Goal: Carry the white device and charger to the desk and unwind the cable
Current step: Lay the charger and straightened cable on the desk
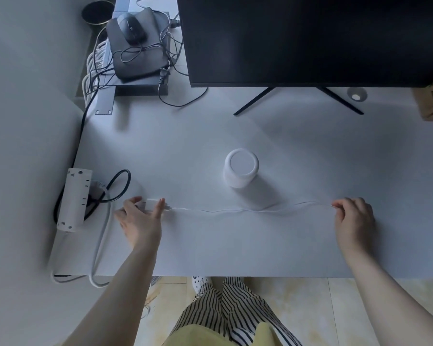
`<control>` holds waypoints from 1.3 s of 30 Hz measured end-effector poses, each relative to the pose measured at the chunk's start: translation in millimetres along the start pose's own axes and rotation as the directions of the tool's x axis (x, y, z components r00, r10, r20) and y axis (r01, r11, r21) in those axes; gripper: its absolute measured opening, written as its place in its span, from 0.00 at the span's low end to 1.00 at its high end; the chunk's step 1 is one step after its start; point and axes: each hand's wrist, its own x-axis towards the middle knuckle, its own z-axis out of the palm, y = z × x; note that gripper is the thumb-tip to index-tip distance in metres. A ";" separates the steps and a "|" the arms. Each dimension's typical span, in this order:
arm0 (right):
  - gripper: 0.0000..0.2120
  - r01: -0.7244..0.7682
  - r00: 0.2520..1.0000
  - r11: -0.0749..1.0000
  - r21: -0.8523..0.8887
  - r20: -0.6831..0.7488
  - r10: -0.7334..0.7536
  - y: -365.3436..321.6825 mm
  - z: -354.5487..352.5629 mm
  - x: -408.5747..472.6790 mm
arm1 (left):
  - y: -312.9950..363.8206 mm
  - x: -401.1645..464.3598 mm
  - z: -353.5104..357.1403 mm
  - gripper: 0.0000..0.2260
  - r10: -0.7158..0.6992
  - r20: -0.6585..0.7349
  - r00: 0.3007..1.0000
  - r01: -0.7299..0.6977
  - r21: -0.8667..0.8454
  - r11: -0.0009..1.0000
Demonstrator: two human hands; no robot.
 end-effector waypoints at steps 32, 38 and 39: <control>0.09 0.027 0.999 0.999 -0.022 -0.020 -0.027 1.4 -0.6 0.2 | -7.7 -1.3 -3.4 0.24 0.107 0.006 0.994 -0.107 0.015 0.994; 0.12 0.017 0.999 0.999 -0.028 -0.031 -0.018 -1.9 -3.4 -1.7 | -7.9 -1.7 -5.0 0.26 0.123 -0.004 0.992 -0.122 0.027 0.992; 0.12 0.017 0.999 0.999 -0.030 -0.030 -0.018 -2.1 -3.7 -1.9 | -7.3 -2.0 -5.1 0.26 0.126 -0.007 0.992 -0.125 0.027 0.992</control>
